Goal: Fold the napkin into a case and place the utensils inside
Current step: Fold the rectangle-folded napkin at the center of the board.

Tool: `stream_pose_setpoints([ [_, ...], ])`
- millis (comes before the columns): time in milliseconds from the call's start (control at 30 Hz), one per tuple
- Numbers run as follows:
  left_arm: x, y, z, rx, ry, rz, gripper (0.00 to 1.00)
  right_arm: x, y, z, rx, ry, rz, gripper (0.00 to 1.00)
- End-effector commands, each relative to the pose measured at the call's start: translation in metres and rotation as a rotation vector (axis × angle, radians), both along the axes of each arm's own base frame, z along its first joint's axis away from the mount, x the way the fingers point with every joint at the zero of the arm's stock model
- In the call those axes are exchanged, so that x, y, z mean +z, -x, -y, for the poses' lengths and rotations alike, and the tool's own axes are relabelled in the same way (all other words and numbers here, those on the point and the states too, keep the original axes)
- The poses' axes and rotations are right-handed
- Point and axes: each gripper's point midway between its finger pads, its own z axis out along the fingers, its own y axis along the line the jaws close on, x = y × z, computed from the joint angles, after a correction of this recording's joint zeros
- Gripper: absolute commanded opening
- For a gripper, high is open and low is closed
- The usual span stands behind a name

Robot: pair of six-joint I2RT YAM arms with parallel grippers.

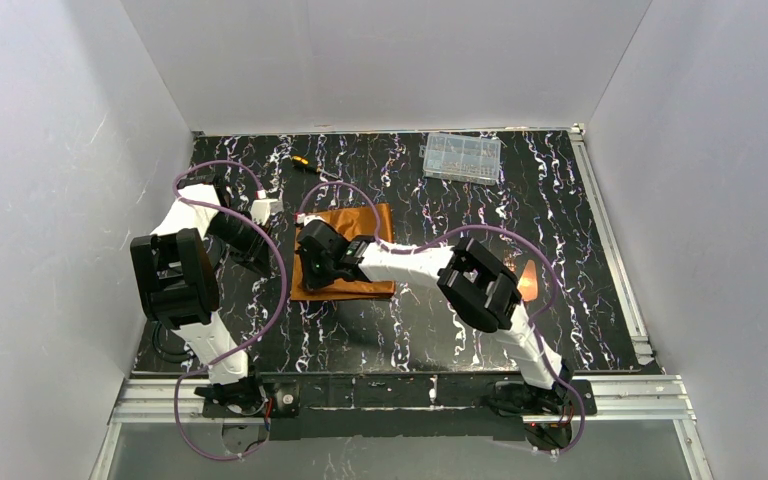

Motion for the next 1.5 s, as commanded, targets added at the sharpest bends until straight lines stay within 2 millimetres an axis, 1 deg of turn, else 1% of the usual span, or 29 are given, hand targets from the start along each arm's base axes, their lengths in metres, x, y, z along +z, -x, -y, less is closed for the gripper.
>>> stream_pose_setpoints([
  [0, 0.014, 0.001, 0.003, -0.002, 0.019, 0.039, 0.13, 0.02, 0.002, -0.018, 0.043, -0.044, 0.038, 0.02],
  [67, 0.014, 0.001, 0.003, -0.003, 0.019, 0.039, 0.13, 0.02, 0.005, -0.019, 0.048, -0.039, 0.038, 0.02],
  [100, 0.014, 0.002, 0.003, -0.001, 0.019, 0.038, 0.13, 0.018, 0.006, -0.018, 0.051, -0.034, 0.035, 0.04],
  [133, 0.013, 0.002, 0.003, -0.003, 0.019, 0.037, 0.14, 0.017, 0.008, -0.017, 0.056, -0.03, 0.035, 0.07],
  [167, 0.014, 0.002, 0.003, 0.0, 0.021, 0.035, 0.14, 0.016, 0.01, -0.017, 0.06, -0.029, 0.032, 0.12],
  [233, 0.014, 0.001, 0.003, 0.0, 0.021, 0.035, 0.15, 0.015, 0.011, -0.018, 0.064, -0.026, 0.032, 0.34],
  [267, 0.014, 0.001, 0.003, 0.003, 0.021, 0.035, 0.16, 0.016, 0.012, -0.018, 0.067, -0.023, 0.033, 0.51],
  [300, 0.014, 0.001, 0.003, 0.005, 0.02, 0.036, 0.18, 0.017, 0.012, -0.018, 0.072, -0.019, 0.035, 0.57],
  [333, 0.015, 0.0, 0.003, 0.006, 0.02, 0.037, 0.18, 0.018, 0.012, -0.017, 0.078, -0.012, 0.04, 0.61],
  [400, 0.015, 0.0, 0.003, 0.007, 0.018, 0.04, 0.19, 0.03, 0.007, -0.016, 0.081, -0.012, 0.057, 0.68],
  [433, 0.016, 0.0, 0.003, 0.008, 0.019, 0.04, 0.2, 0.039, 0.003, -0.015, 0.078, -0.022, 0.069, 0.71],
  [467, 0.016, -0.001, 0.003, 0.009, 0.02, 0.042, 0.2, 0.05, -0.003, -0.013, 0.072, -0.036, 0.082, 0.73],
  [533, 0.018, -0.003, 0.005, 0.017, 0.029, 0.042, 0.2, 0.083, -0.013, -0.01, 0.07, -0.094, 0.096, 0.76],
  [600, 0.022, -0.006, 0.007, 0.028, 0.043, 0.044, 0.2, 0.11, -0.027, 0.0, 0.06, -0.138, 0.108, 0.77],
  [633, 0.024, -0.008, 0.008, 0.033, 0.05, 0.047, 0.2, 0.12, -0.034, 0.008, 0.051, -0.151, 0.114, 0.77],
  [700, 0.028, -0.013, 0.009, 0.045, 0.056, 0.054, 0.19, 0.13, -0.052, 0.027, 0.014, -0.163, 0.115, 0.76],
  [767, 0.033, -0.021, 0.012, 0.048, 0.057, 0.072, 0.19, 0.129, -0.075, 0.053, -0.049, -0.152, 0.115, 0.71],
  [867, 0.034, -0.028, 0.025, 0.045, 0.07, 0.07, 0.19, 0.113, -0.107, 0.088, -0.14, -0.125, 0.071, 0.64],
  [900, 0.032, -0.028, 0.031, 0.04, 0.078, 0.055, 0.19, 0.106, -0.114, 0.098, -0.159, -0.101, 0.062, 0.62],
  [967, 0.028, -0.022, 0.043, 0.006, 0.086, 0.033, 0.19, 0.09, -0.123, 0.112, -0.18, -0.028, 0.065, 0.59],
  [1067, 0.019, -0.003, 0.059, -0.049, 0.095, -0.011, 0.19, 0.068, -0.125, 0.123, -0.185, 0.037, 0.053, 0.55],
  [1167, 0.007, 0.007, 0.061, -0.055, 0.094, -0.043, 0.19, 0.051, -0.124, 0.126, -0.178, 0.073, 0.031, 0.52],
  [1267, 0.0, 0.009, 0.06, -0.054, 0.093, -0.064, 0.19, 0.037, -0.118, 0.128, -0.161, 0.094, -0.003, 0.5],
  [1367, 0.0, 0.007, 0.063, -0.048, 0.108, -0.066, 0.19, 0.03, -0.111, 0.131, -0.154, 0.102, -0.022, 0.45],
  [1400, 0.001, 0.008, 0.071, -0.067, 0.118, -0.071, 0.18, 0.028, -0.109, 0.132, -0.156, 0.104, -0.024, 0.44],
  [1467, 0.002, 0.009, 0.076, -0.065, 0.135, -0.085, 0.18, 0.023, -0.105, 0.136, -0.161, 0.111, -0.028, 0.4],
])
